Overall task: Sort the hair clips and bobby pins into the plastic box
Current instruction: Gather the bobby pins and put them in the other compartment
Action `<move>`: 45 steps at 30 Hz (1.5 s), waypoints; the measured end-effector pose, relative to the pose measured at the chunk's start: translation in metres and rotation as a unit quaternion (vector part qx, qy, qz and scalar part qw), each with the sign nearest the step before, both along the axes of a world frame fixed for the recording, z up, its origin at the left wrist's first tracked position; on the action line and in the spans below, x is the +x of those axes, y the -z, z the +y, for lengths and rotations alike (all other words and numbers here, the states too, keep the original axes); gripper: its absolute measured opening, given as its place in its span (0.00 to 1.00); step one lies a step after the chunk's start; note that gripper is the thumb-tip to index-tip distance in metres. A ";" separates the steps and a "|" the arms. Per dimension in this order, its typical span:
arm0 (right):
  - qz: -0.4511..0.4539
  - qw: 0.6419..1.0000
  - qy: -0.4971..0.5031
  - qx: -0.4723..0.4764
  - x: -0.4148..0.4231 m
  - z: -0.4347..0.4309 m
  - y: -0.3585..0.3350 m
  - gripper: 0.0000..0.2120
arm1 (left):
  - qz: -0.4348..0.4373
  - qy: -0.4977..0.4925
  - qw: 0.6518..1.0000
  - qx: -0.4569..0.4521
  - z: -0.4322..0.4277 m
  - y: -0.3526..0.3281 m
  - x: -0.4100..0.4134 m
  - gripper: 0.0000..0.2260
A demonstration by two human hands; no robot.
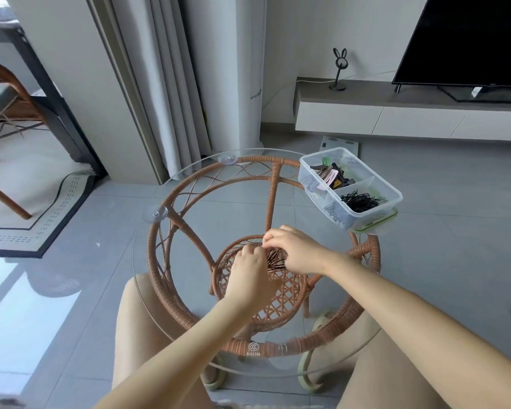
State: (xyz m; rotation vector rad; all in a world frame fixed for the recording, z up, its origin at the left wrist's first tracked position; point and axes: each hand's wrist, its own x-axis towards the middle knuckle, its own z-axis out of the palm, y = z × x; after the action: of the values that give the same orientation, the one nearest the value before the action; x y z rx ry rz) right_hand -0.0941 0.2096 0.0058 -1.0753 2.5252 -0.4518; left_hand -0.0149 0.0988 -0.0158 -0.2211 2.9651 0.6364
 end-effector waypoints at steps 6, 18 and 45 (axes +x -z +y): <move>0.022 0.998 -0.011 0.064 0.017 0.037 0.003 0.27 | 0.004 -0.031 0.995 -0.092 -0.013 -0.003 0.031 0.29; 0.030 0.998 0.046 0.021 0.017 0.032 0.013 0.13 | -0.053 0.019 0.994 -0.096 0.010 -0.015 0.028 0.17; 0.138 0.988 0.069 0.019 0.016 0.063 -0.034 0.05 | -0.068 0.106 0.989 -0.083 0.009 -0.014 0.015 0.13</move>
State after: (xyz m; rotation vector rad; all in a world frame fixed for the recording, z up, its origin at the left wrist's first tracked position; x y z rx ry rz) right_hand -0.0784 0.2728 0.0394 -1.0130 2.8521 -0.3058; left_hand 0.0006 0.1078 -0.0016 0.0366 2.8568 0.3347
